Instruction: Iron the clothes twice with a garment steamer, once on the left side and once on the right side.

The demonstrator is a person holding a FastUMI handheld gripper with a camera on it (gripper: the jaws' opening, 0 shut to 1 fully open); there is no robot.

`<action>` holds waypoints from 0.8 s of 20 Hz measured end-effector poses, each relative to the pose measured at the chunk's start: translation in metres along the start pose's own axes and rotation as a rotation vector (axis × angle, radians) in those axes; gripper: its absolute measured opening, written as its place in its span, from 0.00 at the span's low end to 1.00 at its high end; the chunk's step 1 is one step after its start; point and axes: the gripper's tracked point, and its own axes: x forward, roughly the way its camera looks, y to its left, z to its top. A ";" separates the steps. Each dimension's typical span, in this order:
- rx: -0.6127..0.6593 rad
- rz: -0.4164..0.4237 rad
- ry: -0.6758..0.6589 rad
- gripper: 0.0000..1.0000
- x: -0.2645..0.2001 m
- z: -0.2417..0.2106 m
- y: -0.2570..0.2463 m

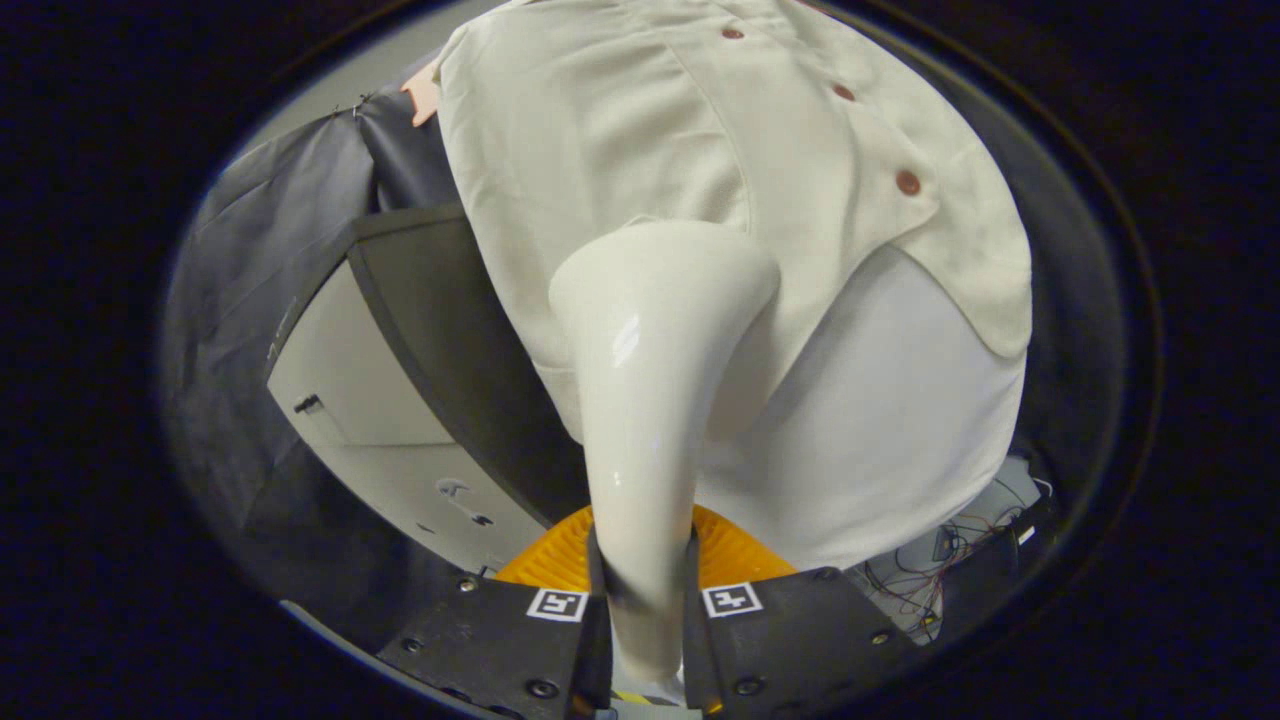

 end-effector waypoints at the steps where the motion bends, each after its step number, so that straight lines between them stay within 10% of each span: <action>1: -0.005 -0.007 0.018 0.28 0.000 -0.003 0.000; 16: -0.024 -0.109 0.138 0.28 -0.013 -0.067 -0.014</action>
